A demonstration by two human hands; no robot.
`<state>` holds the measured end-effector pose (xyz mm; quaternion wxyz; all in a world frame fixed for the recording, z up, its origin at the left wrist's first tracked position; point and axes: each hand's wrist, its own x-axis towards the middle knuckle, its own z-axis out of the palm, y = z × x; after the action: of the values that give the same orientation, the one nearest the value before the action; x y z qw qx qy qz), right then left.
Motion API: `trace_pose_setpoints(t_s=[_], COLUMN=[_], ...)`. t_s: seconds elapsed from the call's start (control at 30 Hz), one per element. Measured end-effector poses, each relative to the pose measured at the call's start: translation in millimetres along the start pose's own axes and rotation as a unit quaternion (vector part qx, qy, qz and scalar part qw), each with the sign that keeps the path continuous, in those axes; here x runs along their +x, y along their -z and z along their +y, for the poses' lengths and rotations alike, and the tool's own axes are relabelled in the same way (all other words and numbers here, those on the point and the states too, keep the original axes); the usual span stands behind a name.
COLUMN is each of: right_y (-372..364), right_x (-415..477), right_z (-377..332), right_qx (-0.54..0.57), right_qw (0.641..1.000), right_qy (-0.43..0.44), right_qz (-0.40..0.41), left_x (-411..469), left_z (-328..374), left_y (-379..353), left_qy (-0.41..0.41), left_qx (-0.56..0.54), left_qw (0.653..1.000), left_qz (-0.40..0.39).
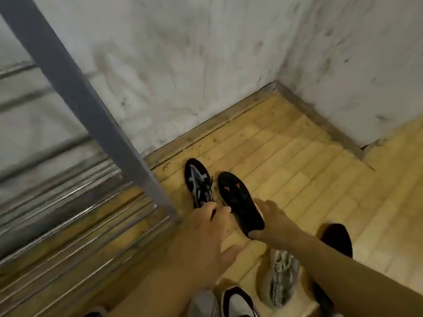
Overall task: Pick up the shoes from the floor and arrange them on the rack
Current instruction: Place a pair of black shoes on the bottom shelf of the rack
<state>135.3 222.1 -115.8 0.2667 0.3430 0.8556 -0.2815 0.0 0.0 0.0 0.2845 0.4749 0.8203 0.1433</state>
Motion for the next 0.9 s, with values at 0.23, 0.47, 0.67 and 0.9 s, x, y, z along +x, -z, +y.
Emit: trace_pose_setpoints(t_s=[0.23, 0.47, 0.67, 0.9], right_y=[-89, -35, 25, 18], right_x=[58, -55, -204, -258], right_z=[24, 20, 57, 120], right_qx=[-0.057, 0.156, 0.261, 0.424], right_qw=[0.996, 0.971, 0.922, 0.86], right_qy=[-0.026, 0.061, 0.217, 0.219], right_qz=[0.059, 0.172, 0.188, 0.178], left_x=[0, -66, -45, 6], left_z=[-47, -8, 120, 213], left_y=[-96, -52, 16, -15], left_qy=[0.075, 0.059, -0.088, -0.203], left_qx=[-0.039, -0.031, 0.226, 0.355], left_qw=[0.996, 0.997, 0.97, 0.91], left_qz=[-0.028, 0.029, -0.011, -0.071])
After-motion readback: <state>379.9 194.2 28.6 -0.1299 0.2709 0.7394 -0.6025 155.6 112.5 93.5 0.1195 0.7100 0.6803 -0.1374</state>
